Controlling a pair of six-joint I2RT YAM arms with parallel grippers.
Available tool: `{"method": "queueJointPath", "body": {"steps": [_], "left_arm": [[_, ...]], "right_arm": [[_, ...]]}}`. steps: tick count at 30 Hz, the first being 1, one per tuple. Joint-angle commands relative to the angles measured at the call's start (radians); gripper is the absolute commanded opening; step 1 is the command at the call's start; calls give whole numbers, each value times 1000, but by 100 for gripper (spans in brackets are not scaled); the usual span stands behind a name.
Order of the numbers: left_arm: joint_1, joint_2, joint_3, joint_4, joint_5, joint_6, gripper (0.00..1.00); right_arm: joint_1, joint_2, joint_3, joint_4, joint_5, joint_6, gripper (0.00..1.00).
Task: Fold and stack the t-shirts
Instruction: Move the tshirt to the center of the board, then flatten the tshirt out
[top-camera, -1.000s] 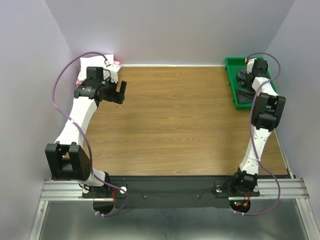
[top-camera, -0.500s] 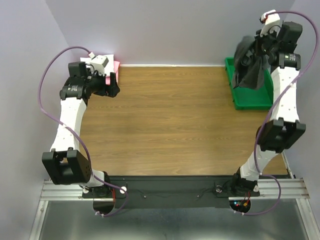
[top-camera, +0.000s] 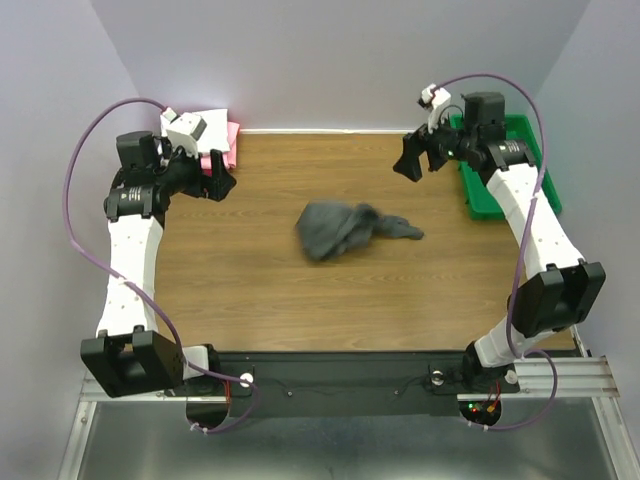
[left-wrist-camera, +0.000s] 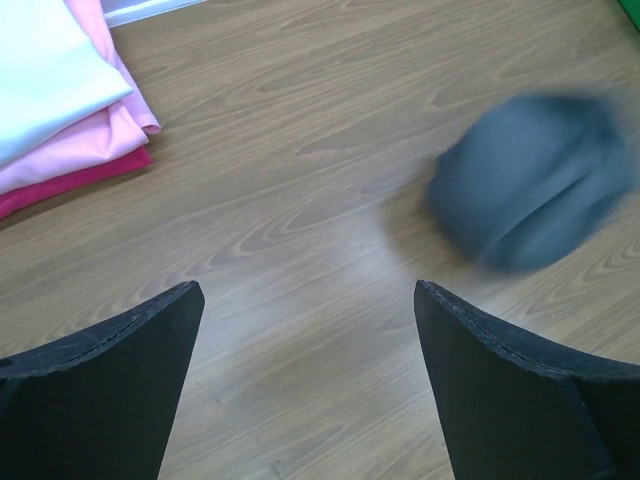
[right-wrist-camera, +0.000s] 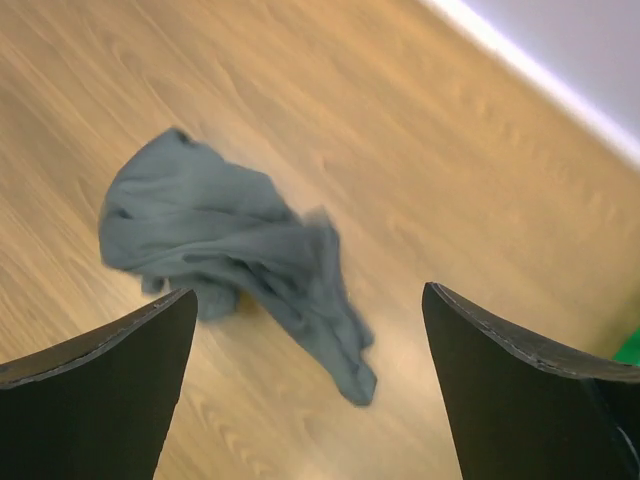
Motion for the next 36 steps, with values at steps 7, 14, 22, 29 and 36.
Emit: {"method": "queueJointPath", "body": {"steps": [7, 14, 22, 29, 36], "left_arm": [[-147, -80, -229, 56, -2, 170, 93], [-353, 16, -384, 60, -60, 254, 77], [-578, 54, -417, 146, -133, 256, 69], [-680, 220, -213, 184, -117, 230, 63], [-763, 430, -6, 278, -139, 151, 56]], "right_arm": [[-25, -14, -275, -28, 95, 19, 86], [-23, 64, -461, -20, 91, 31, 71], [-23, 151, -547, 87, 184, 91, 60], [-23, 228, -564, 138, 236, 154, 51], [-23, 254, -584, 149, 223, 180, 40]]}}
